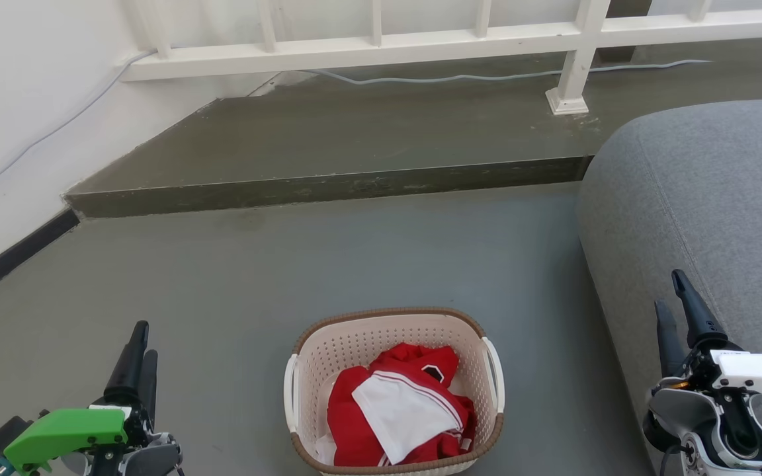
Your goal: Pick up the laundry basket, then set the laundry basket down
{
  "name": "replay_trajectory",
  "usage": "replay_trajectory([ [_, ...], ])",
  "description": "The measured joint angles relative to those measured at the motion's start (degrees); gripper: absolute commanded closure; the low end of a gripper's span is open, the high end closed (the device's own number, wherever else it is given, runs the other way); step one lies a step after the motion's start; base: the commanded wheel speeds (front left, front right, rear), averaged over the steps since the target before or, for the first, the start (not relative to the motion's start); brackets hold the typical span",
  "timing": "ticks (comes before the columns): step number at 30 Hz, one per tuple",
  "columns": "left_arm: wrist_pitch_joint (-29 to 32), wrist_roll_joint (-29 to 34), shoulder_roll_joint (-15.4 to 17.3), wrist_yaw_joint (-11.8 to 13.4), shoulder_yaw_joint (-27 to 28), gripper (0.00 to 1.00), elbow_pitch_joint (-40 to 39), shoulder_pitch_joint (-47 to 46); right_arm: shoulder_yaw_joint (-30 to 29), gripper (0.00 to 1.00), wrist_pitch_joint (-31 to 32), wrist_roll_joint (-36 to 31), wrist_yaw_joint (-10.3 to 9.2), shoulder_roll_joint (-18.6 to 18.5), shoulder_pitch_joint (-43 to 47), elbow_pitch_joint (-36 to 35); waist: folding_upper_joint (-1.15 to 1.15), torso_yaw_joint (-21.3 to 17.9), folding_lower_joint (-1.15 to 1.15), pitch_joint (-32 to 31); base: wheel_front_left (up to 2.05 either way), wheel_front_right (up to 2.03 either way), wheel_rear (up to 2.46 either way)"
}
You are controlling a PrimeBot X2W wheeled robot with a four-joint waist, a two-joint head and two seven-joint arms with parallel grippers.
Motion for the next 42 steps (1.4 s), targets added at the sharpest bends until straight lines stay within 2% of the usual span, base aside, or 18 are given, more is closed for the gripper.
replay_trajectory([
  [10,-2.63,4.05,0.44,0.00,-2.08,0.00,-1.57,-0.03,2.07,0.00,-1.78,-1.46,0.00,-0.40,-0.05,-2.09,0.00,-0.02,0.00,0.14,0.00,0.00,0.00],
  [19,-4.55,9.68,1.81,0.00,-4.79,0.00,-2.60,-0.09,5.20,0.00,-3.88,-5.93,0.00,-2.02,-0.65,-4.44,0.00,-0.09,0.00,0.30,0.00,0.00,0.00],
  [26,-5.86,16.52,2.36,0.00,-4.85,0.00,-3.15,-0.14,8.53,0.00,-5.86,-11.82,0.01,-4.35,-0.80,-5.53,0.00,-0.16,0.00,0.37,0.00,0.00,0.00],
  [42,-9.15,36.43,3.22,0.59,-7.68,0.00,-5.97,-0.37,13.32,0.00,-9.55,-25.84,0.04,-7.73,-1.38,-5.81,0.00,-0.24,0.00,0.51,0.00,0.00,0.00],
])
